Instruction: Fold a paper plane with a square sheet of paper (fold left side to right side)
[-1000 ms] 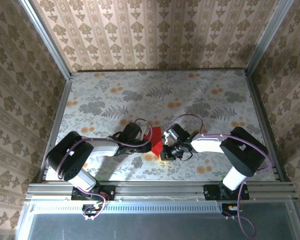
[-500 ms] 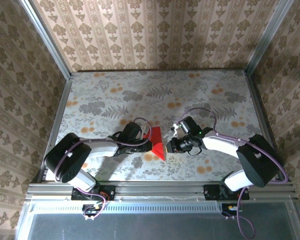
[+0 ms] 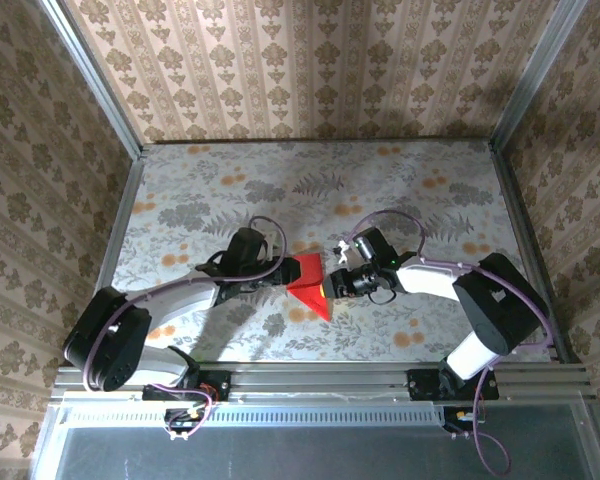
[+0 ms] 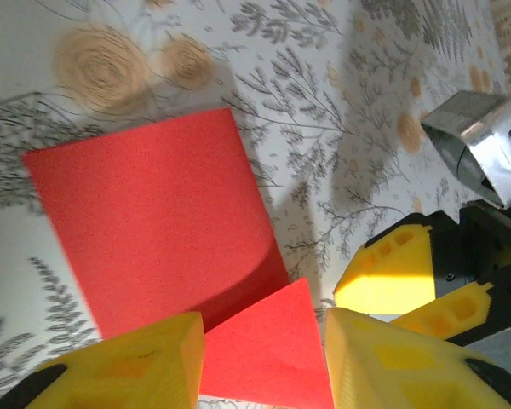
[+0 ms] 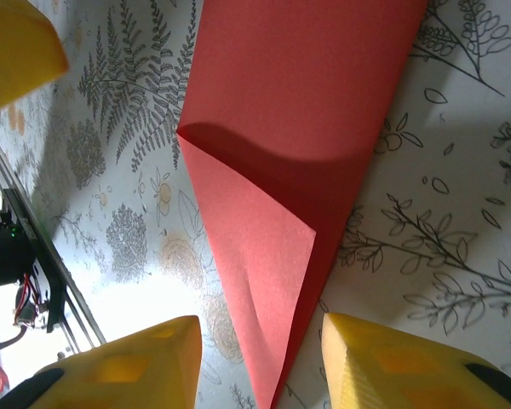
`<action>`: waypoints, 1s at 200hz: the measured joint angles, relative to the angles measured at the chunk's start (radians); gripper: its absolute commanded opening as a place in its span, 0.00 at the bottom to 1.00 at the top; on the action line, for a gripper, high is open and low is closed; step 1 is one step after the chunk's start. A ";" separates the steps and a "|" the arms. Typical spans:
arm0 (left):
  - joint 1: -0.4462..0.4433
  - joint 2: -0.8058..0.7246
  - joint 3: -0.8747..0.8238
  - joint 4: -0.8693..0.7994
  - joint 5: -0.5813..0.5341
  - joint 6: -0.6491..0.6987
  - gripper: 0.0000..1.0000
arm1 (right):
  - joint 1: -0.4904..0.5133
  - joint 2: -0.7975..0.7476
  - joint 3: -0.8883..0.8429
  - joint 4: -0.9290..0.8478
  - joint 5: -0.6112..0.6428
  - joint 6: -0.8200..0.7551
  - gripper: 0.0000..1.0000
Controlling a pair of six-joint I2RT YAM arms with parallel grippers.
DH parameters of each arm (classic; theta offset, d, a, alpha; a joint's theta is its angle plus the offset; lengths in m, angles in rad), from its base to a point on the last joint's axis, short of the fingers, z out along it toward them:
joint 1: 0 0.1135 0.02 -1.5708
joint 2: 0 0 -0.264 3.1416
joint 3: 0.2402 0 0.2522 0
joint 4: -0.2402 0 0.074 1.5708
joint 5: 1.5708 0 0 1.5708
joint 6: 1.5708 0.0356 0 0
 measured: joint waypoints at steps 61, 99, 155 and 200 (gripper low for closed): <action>0.047 -0.049 -0.039 -0.041 -0.005 0.000 0.44 | 0.008 0.074 0.000 0.080 -0.015 0.026 0.32; 0.060 -0.050 -0.047 -0.049 -0.004 0.000 0.44 | 0.008 0.076 0.009 0.095 -0.015 0.029 0.17; 0.123 -0.050 -0.061 -0.048 0.021 -0.046 0.51 | 0.008 0.033 0.009 0.075 -0.005 0.026 0.04; 0.155 -0.054 -0.067 -0.034 0.072 -0.098 0.60 | 0.005 -0.072 -0.016 0.097 0.002 0.028 0.02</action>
